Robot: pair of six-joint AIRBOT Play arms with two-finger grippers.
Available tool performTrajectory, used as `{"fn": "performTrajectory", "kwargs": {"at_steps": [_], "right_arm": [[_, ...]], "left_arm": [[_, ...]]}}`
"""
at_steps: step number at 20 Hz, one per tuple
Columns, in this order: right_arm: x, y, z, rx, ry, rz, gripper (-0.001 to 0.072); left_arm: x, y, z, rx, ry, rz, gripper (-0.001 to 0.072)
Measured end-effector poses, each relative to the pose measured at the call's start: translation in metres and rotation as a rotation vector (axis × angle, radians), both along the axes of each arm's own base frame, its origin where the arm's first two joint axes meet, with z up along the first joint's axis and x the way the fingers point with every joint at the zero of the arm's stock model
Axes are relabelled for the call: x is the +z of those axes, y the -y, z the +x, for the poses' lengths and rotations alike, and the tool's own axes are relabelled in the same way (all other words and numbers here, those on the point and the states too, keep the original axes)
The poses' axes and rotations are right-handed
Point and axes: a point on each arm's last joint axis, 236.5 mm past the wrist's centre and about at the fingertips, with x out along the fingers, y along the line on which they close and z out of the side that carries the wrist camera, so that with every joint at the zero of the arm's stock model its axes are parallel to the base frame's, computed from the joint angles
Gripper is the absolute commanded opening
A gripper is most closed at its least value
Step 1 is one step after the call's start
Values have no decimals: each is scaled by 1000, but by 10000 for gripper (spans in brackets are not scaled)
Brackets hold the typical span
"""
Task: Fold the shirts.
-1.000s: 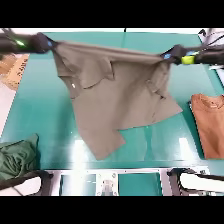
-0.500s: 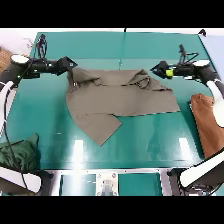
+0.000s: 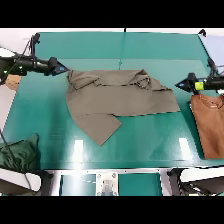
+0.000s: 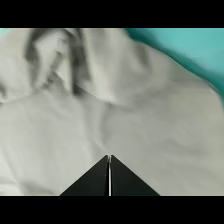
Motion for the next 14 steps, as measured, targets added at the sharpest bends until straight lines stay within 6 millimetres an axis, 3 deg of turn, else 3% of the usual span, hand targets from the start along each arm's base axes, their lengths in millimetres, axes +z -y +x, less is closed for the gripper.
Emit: {"fn": "performTrajectory", "kwargs": {"at_steps": [5,6,7,9,14], "right_arm": [[-2,31,-32,-68,-23,-35,31],[-3,34,-35,-76,-25,-38,32],[-3,36,-38,-80,-28,-42,31],[-4,39,-40,-85,-28,-44,31],[-5,43,-41,-95,-26,-54,31]], "left_arm": [[-43,-40,-94,80,-206,209,33],[-56,-46,-108,106,-241,228,304],[-68,-49,-119,133,-269,236,514],[-87,-48,-130,189,-299,217,400],[-126,-33,-130,268,-360,135,399]]}}
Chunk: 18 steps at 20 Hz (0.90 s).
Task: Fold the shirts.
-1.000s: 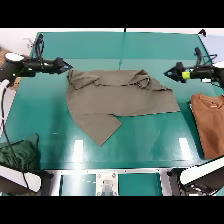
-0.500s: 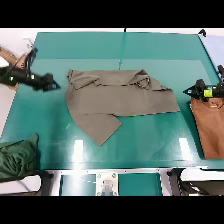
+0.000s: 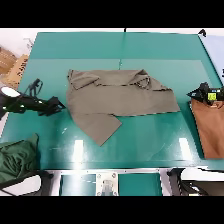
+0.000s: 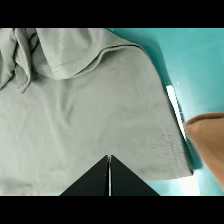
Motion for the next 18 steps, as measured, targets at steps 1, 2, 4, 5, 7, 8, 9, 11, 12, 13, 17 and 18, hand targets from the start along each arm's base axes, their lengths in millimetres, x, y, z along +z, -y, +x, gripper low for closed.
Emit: {"fn": "performTrajectory", "kwargs": {"at_steps": [1,2,4,5,7,8,9,11,12,13,17,18], "right_arm": [[0,0,1,-2,2,-2,31],[0,0,0,-1,2,-2,32],[0,0,1,-1,2,-2,31],[0,0,1,-2,2,-3,31],[0,1,1,-3,3,-5,31],[0,1,1,-3,4,-5,31],[0,1,1,-3,3,-5,31],[-1,0,-1,0,0,-1,32],[-2,-3,-4,7,-10,5,51],[-6,-5,-9,13,-27,5,180],[-41,-20,-47,43,-155,25,364],[-53,-26,-59,51,-192,40,364]], "left_arm": [[-9,9,-1,-10,-19,-14,399],[-18,18,-4,-26,-38,-21,398],[-33,38,-9,-59,-72,-37,361],[-37,46,-10,-73,-81,-47,170],[-43,47,-12,-97,-91,-32,23],[-43,44,-9,-100,-87,-28,22],[-39,39,-5,-103,-84,-31,22],[-31,22,4,-92,-69,-23,23],[-27,11,9,-82,-59,-15,23],[-25,3,12,-77,-56,-7,23],[-21,-16,15,-89,-36,14,24],[-20,-18,15,-94,-32,16,24]]}}
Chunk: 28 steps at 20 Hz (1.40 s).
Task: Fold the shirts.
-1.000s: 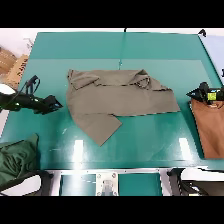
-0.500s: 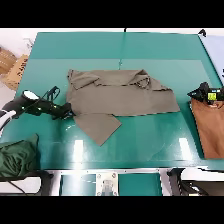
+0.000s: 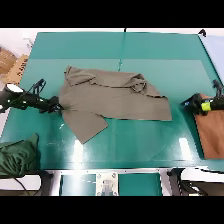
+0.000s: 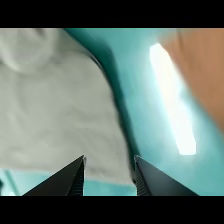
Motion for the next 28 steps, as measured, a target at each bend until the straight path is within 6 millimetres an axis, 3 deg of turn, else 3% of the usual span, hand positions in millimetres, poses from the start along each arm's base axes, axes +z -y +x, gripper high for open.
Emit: {"fn": "performTrajectory", "kwargs": {"at_steps": [4,7,15,16,17,18,20,23,24,26,28], "right_arm": [[-42,-22,-33,15,-109,55,364],[-55,-43,-43,45,-144,117,352],[-65,-61,-33,71,-109,130,345],[-66,-61,-32,72,-104,127,254],[-67,-60,-31,70,-97,120,94],[-69,-57,-27,64,-86,104,17],[-66,-58,-23,70,-68,104,16],[-45,-50,-11,99,-12,70,16],[-22,-47,3,95,48,63,16],[38,-45,30,100,189,47,16],[118,-37,56,84,379,-27,17]], "left_arm": [[1,-3,-1,-13,3,2,24],[2,-3,-1,-16,3,1,23],[4,1,-6,-28,-11,-18,24],[4,1,-6,-29,-13,-20,24],[4,1,-7,-30,-14,-21,23],[4,2,-7,-30,-14,-23,23],[5,2,-7,-33,-15,-25,22],[26,2,-2,-45,33,-18,21],[44,2,3,-52,78,-14,21],[100,4,19,-64,223,-1,22],[182,9,32,-80,431,17,23]]}}
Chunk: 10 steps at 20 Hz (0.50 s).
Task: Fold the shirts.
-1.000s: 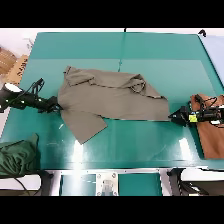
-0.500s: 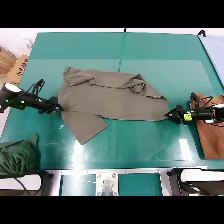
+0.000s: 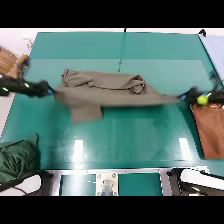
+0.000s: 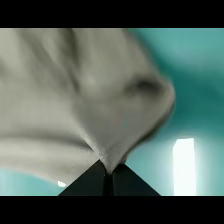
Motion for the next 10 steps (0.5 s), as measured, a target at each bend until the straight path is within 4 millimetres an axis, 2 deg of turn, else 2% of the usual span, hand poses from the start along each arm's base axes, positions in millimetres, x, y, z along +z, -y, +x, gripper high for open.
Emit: {"fn": "performTrajectory", "kwargs": {"at_steps": [1,3,5,6,8,10], "right_arm": [[42,0,5,-1,87,-35,17],[137,-1,6,-24,292,-129,16],[231,-9,-11,-61,502,-232,17],[277,-16,-26,-87,607,-282,16],[355,-32,-64,-148,802,-368,17],[414,-48,-105,-211,966,-452,16]], "left_arm": [[46,2,2,-1,118,15,23],[152,10,-11,-10,386,59,23],[247,20,-43,-12,634,108,23],[292,26,-66,-15,754,137,23],[362,39,-116,-15,960,188,23],[409,50,-163,-18,1115,234,23]]}}
